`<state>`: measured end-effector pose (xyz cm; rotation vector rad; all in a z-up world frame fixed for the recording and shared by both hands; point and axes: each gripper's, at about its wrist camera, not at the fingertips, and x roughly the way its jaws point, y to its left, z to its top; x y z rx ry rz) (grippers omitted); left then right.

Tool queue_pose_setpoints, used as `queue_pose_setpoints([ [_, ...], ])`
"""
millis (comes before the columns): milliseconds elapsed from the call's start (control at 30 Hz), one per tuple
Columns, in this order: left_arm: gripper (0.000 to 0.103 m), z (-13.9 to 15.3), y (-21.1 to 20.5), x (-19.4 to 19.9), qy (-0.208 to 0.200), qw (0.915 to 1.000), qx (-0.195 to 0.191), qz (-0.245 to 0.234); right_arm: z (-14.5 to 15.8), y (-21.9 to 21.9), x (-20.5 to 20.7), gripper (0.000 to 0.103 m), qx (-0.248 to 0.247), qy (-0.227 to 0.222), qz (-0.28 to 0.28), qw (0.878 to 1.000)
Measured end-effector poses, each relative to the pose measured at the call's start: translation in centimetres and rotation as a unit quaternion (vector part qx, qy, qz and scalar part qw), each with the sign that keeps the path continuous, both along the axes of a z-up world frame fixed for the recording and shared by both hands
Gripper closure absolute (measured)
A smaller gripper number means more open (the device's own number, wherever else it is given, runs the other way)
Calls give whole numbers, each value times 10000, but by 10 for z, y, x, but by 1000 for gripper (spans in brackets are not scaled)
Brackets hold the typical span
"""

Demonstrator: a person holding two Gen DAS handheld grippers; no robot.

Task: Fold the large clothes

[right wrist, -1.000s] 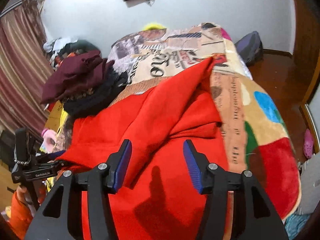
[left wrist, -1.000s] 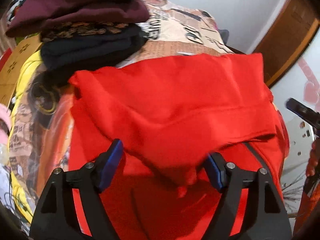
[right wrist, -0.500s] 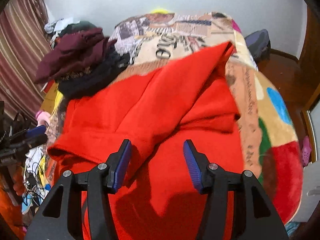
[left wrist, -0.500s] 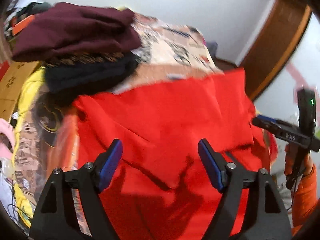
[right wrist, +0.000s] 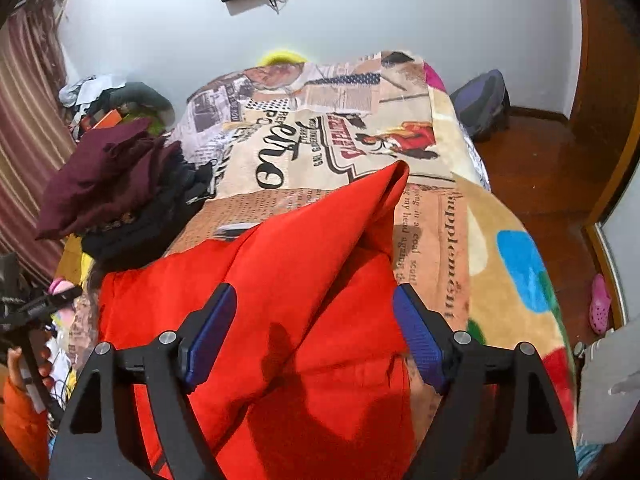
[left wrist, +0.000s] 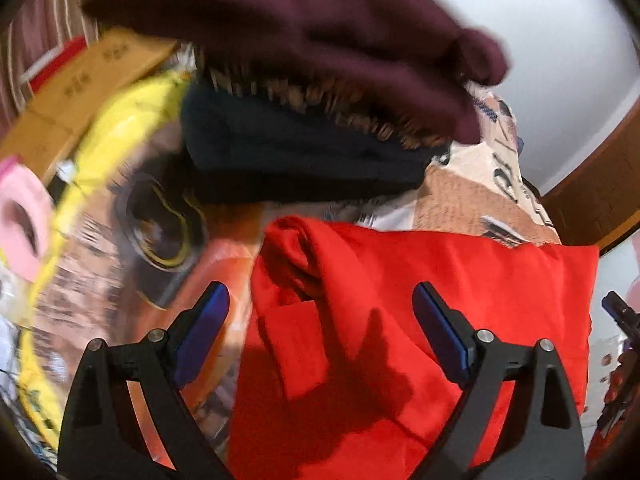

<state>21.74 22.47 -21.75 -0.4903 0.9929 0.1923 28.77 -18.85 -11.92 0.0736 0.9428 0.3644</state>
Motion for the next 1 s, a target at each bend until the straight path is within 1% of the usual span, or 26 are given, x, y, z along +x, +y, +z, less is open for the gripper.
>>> queue_pose_setpoints([
  [67,10,-30,6,9,265,9994,-228,65,-10,-1,13,26,44,169,-40,9998],
  [133,10,-52,10,15,423,9980,-458,103,-21,-5,27,26,111,372,-117,9992],
  [167,10,-62,13,16,454,9969,-624,133,-27,-7,34,25,123,462,-187,9987],
  [200,10,-72,16,17,456,9950,-870,183,-33,-9,39,26,132,552,-244,9981],
  [233,10,-81,19,15,435,9920,-1161,253,-38,-12,43,26,169,660,-268,9973],
  [267,10,-90,23,14,404,9872,-1512,316,-43,-15,46,26,254,772,-269,9963],
  [300,10,-96,26,13,377,9836,-1730,352,-48,-17,49,26,361,887,-274,9950],
  [333,10,-102,29,12,315,9779,-2029,397,-51,-18,50,25,464,977,-275,9938],
  [367,10,-106,31,10,233,9741,-2199,466,-54,-18,51,25,561,1001,-262,9931],
  [400,10,-106,31,9,201,9736,-2225,471,-53,-17,49,25,596,972,-236,9932],
  [467,11,-104,28,9,129,9740,-2234,353,-51,-13,47,30,630,913,-170,9937],
  [500,21,-103,27,8,107,9744,-2226,312,-51,-10,45,38,638,883,-173,9939],
  [533,31,-101,24,8,52,9729,-2301,212,-50,-10,44,43,628,860,-186,9941],
  [567,39,-99,22,8,37,9718,-2352,155,-50,-8,44,56,617,840,-197,9944],
  [600,53,-96,18,9,10,9728,-2311,152,-48,-8,41,67,641,793,-189,9946],
  [633,61,-90,15,9,-71,9735,-2282,78,-46,-9,38,71,696,754,-177,9946],
  [667,74,-83,11,8,-122,9751,-2215,23,-44,-8,39,81,738,723,-168,9945],
  [700,79,-77,9,7,-144,9772,-2118,8,-38,-9,35,86,793,638,-154,9947],
  [767,82,-56,-1,6,-205,9850,-1714,-82,-28,-7,33,89,806,487,-107,9955],
  [800,83,-47,-5,3,-246,9879,-1527,-125,-19,-7,29,89,817,340,-72,9960],
  [867,84,-20,-16,1,-443,9916,-1188,-275,-4,-7,25,89,885,139,-27,9960],
  [1000,85,34,-46,3,-867,9915,-715,-654,25,-13,19,90,936,-258,-14,9953],
])
